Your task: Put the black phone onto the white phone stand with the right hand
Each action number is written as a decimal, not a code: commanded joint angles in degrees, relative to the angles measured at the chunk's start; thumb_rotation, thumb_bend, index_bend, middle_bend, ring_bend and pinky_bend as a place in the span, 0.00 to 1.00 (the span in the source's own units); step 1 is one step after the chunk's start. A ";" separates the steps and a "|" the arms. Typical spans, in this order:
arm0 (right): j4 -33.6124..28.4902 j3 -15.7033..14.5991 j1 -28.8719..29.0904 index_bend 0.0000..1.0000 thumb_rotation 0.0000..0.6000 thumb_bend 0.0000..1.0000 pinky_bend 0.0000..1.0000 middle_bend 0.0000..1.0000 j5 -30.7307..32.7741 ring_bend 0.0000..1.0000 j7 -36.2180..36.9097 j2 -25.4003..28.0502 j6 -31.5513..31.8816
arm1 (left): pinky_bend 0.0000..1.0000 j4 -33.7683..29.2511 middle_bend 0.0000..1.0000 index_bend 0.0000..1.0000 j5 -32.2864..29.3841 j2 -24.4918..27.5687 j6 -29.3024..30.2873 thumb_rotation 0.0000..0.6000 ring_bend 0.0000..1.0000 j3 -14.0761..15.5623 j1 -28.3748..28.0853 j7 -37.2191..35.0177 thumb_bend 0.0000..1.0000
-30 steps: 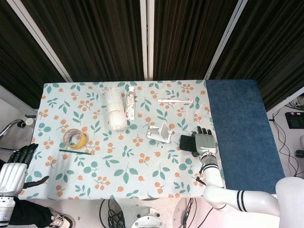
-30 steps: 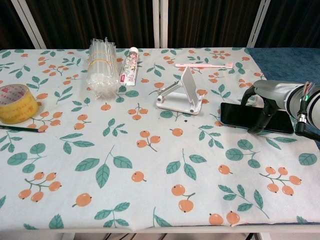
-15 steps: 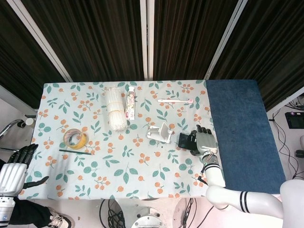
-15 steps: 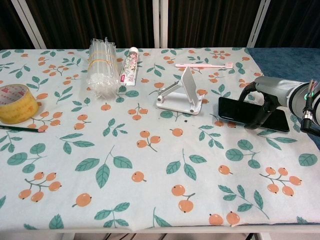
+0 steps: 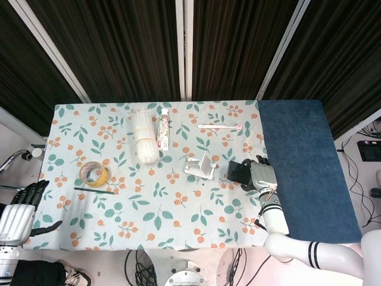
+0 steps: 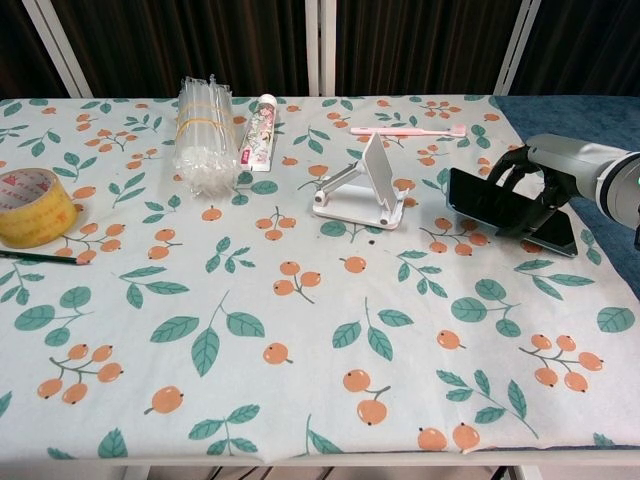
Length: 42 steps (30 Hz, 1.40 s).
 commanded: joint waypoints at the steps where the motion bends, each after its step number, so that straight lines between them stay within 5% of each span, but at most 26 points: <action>1: 0.09 0.19 -0.33 0.62 1.00 0.29 0.00 0.32 -0.82 0.00 1.05 0.07 -0.20 | 0.19 -0.11 0.09 0.06 -0.09 0.08 -0.03 0.73 0.10 0.00 0.03 0.08 0.02; 8: -0.34 0.87 -1.65 0.63 1.00 0.31 0.00 0.43 -3.91 0.01 5.05 1.06 -0.81 | 0.19 -0.35 0.09 0.06 -0.32 0.35 -0.26 0.73 0.10 0.00 0.03 0.18 0.02; 25: -13.80 8.58 -1.89 0.63 1.00 0.32 0.00 0.44 -12.31 0.02 12.51 6.64 3.84 | 0.19 -0.70 0.09 0.06 -0.59 0.39 -0.86 0.74 0.10 -0.12 -0.27 0.43 0.02; 30: -10.52 9.49 -3.01 0.63 1.00 0.32 0.00 0.45 -17.78 0.03 22.38 2.62 3.31 | 0.19 -0.31 0.09 0.06 -0.44 0.16 -0.36 0.74 0.10 -0.24 -0.16 0.07 0.02; 36: -2.77 9.02 -5.57 0.63 1.00 0.32 0.00 0.45 -26.76 0.03 42.42 -2.77 -1.62 | 0.19 0.06 0.09 0.06 -0.54 0.22 -0.57 0.74 0.10 -0.18 -0.18 -0.26 0.02; 42: 3.32 8.16 -6.17 0.63 1.00 0.32 0.00 0.45 -30.58 0.03 49.66 -6.97 -2.70 | 0.19 0.65 0.09 0.06 -0.78 0.13 -0.69 0.74 0.10 -0.08 -0.04 -0.79 0.02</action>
